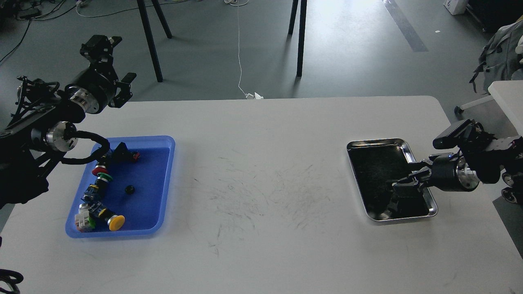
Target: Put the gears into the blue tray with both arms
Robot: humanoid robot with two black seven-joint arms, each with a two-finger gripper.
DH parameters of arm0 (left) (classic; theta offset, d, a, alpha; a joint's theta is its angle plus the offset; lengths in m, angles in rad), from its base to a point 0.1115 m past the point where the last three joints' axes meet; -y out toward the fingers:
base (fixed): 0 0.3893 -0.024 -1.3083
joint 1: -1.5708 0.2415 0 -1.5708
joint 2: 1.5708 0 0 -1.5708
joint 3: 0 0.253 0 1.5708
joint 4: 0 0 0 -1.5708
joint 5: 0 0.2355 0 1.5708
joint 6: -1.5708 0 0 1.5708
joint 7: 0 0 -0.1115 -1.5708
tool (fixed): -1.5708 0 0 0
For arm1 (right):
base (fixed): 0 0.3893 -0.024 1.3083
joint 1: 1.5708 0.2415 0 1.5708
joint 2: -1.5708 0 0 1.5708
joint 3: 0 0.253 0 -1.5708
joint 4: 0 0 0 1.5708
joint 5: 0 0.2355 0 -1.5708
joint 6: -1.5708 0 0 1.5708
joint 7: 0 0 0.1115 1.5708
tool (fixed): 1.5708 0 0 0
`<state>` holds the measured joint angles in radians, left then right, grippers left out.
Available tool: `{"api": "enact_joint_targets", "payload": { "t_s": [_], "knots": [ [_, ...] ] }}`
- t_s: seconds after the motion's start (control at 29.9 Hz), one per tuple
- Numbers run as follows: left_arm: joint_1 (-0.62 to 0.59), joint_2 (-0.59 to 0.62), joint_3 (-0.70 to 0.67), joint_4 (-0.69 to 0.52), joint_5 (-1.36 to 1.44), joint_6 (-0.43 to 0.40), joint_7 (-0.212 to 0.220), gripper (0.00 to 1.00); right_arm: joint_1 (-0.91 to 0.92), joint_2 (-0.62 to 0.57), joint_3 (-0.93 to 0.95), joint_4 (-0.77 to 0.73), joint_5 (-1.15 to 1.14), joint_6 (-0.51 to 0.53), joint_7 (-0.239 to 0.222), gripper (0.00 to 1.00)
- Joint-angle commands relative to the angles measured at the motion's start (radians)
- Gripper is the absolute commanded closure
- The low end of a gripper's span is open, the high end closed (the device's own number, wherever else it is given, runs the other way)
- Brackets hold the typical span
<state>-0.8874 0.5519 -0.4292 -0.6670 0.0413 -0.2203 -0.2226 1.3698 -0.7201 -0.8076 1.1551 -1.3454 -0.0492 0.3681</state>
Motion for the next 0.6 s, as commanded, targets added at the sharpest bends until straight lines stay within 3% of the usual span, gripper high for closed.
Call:
{"api": "enact_joint_targets", "payload": {
  "t_s": [0.0,0.3,0.57],
  "knots": [
    [0.007,0.008,-0.006,-0.002,-0.021,-0.013,0.011,0.02,-0.003,0.019,-0.005,-0.005,-0.006,0.0,0.002,0.13],
    [0.015,0.019,-0.009,0.012,-0.034,-0.066,0.011,0.02,-0.005,0.068,-0.07,-0.046,-0.02,0.0,0.02,0.15],
    [0.015,0.019,-0.01,0.027,-0.034,-0.063,0.009,0.02,-0.005,0.102,-0.088,-0.077,-0.02,0.0,0.02,0.17]
  ]
}}
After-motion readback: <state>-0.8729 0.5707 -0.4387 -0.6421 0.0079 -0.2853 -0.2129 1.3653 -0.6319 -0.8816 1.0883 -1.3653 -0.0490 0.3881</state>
